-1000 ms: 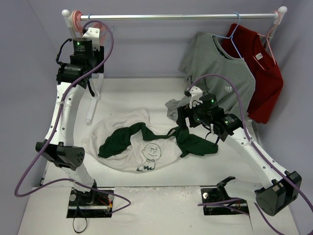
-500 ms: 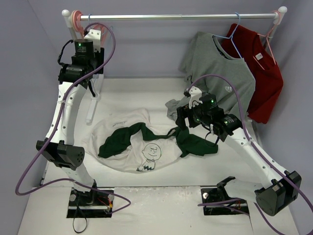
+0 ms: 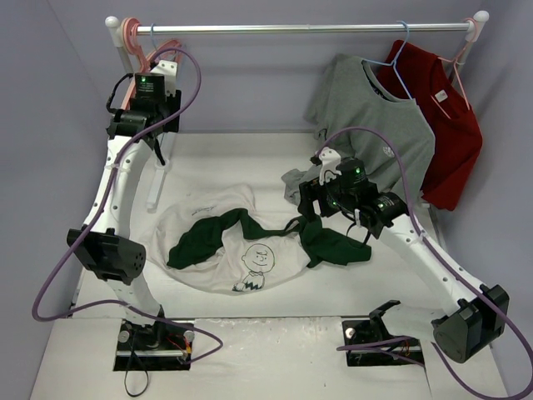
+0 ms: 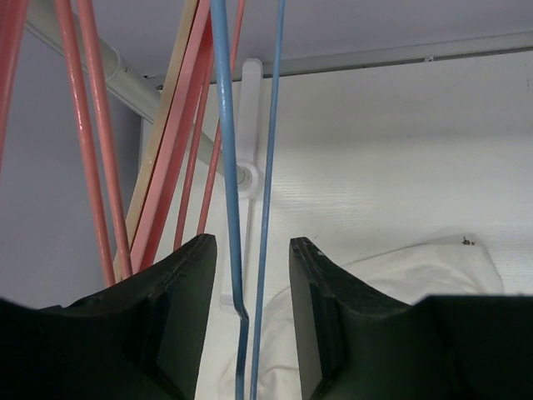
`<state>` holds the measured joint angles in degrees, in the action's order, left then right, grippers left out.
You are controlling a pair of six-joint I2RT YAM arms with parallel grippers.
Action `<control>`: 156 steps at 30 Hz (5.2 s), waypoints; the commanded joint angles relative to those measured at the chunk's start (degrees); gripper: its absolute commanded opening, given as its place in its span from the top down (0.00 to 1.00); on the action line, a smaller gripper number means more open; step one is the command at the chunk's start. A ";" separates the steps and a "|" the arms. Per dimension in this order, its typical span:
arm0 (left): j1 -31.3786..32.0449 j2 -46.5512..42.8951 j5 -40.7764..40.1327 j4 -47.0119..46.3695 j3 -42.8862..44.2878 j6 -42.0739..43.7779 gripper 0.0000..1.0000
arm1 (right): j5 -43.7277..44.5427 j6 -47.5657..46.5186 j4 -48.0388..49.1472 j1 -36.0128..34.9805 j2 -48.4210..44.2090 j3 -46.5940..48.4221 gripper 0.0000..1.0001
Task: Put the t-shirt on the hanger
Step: Pick up the hanger from the clothesline, then place the T-shirt on the hanger.
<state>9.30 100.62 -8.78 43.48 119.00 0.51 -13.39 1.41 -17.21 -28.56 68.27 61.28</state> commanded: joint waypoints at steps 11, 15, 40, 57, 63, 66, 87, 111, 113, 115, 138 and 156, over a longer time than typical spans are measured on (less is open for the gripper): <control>-0.51 0.63 1.39 -2.09 2.99 -1.64 0.81 | -0.76 -0.71 3.68 -0.27 1.43 1.13 0.25; -0.42 0.90 2.09 -1.56 4.66 -1.74 0.96 | -0.68 -0.71 3.59 -0.27 1.43 1.30 0.25; 0.02 -11.84 21.15 -0.42 0.63 -7.37 1.00 | 1.43 1.40 3.23 -0.19 -2.44 -0.28 0.25; 8.44 -30.91 26.53 -3.66 -25.20 -3.85 1.00 | 4.95 4.83 6.22 -2.64 3.96 -2.30 0.28; 12.14 -41.54 27.32 -2.97 -42.87 -4.82 1.00 | 8.98 7.64 7.80 -3.44 7.05 -4.41 0.35; 12.67 -45.94 28.02 -2.09 -48.68 -5.61 1.00 | 11.80 8.61 8.42 -3.52 8.71 -5.64 0.41; 13.90 -54.56 28.64 3.36 -58.09 -5.26 1.00 | 29.45 12.92 8.69 -11.78 17.77 -2.21 0.50; 14.17 -54.48 29.17 2.92 -59.32 -5.08 1.00 | 31.85 12.30 8.69 -13.81 21.11 -0.54 0.59; 14.17 -54.30 29.25 3.10 -59.15 -4.82 1.00 | 31.67 12.30 8.77 -13.81 22.17 -0.63 0.59; 14.17 -54.30 29.34 3.36 -59.06 -4.73 1.00 | 31.14 12.39 9.21 -13.81 22.52 -0.72 0.59; 15.83 -55.18 37.86 -0.68 -65.82 -4.47 1.00 | 24.21 2.47 8.16 -5.55 19.97 1.74 1.00; 19.70 -51.93 40.51 -5.87 -70.04 -1.83 1.00 | 16.11 -4.57 4.82 -2.91 22.08 8.07 1.00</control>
<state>28.40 47.83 30.63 42.00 47.94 -3.11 3.05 -1.58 -12.34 -31.90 91.39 66.02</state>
